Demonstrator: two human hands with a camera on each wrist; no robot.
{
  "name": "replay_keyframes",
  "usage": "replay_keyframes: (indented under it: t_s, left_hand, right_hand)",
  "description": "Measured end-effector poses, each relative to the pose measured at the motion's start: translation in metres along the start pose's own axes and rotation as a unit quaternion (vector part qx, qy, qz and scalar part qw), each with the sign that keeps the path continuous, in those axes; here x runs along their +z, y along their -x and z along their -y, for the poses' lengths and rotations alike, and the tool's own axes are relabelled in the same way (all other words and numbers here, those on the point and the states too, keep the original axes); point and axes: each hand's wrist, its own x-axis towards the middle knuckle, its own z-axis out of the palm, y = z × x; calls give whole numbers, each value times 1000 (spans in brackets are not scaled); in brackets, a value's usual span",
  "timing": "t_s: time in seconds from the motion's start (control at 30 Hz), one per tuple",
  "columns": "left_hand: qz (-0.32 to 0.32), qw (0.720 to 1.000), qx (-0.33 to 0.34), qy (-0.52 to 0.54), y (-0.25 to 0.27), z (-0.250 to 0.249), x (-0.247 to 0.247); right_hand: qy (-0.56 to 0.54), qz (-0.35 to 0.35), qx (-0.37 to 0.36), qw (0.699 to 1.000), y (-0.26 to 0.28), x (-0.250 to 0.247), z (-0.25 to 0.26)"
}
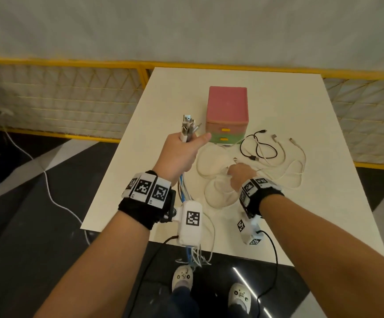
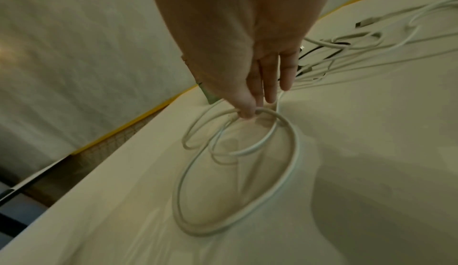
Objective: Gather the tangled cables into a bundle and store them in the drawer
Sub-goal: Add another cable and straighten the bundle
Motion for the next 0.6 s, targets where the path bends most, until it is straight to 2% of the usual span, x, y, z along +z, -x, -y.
replay_keyframes:
  t_s: [0.07,0.17,0.2,0.27,0.33,0.4,0.47,0.6]
  left_hand:
    - [-4,1000,-7,1,-2,2,-1]
    - [-2,1000,1,-8,-4,3,-1]
    - [2,1000,6,-15,-4,2,0]
    - [5,999,26,-26,-5,2,3]
    - [-9,998,48,-33,-8,2,8]
    - [-29,996,54,-60,-13,1,13]
    - [-17,997,32,-70,-15,-1,19]
    - [85,993,-34,-77,-14,-8,26]
  right_hand:
    - [-14,-15,3,1000,-3,-2,-2]
    - [-152,-74,-22,985,6,-13,-7]
    - [-217,-110,-47,969,12,-18,-7]
    - [-316,-207,-122,918,28,-29,-4]
    - [-293,-303,-225,878,48,-41,-1]
    - [-226,-343,-321,854,69,-50,1]
    - [-174,-343,-389,837,89,-55,2]
    - [-110,-309,-470,819,107,-47,1]
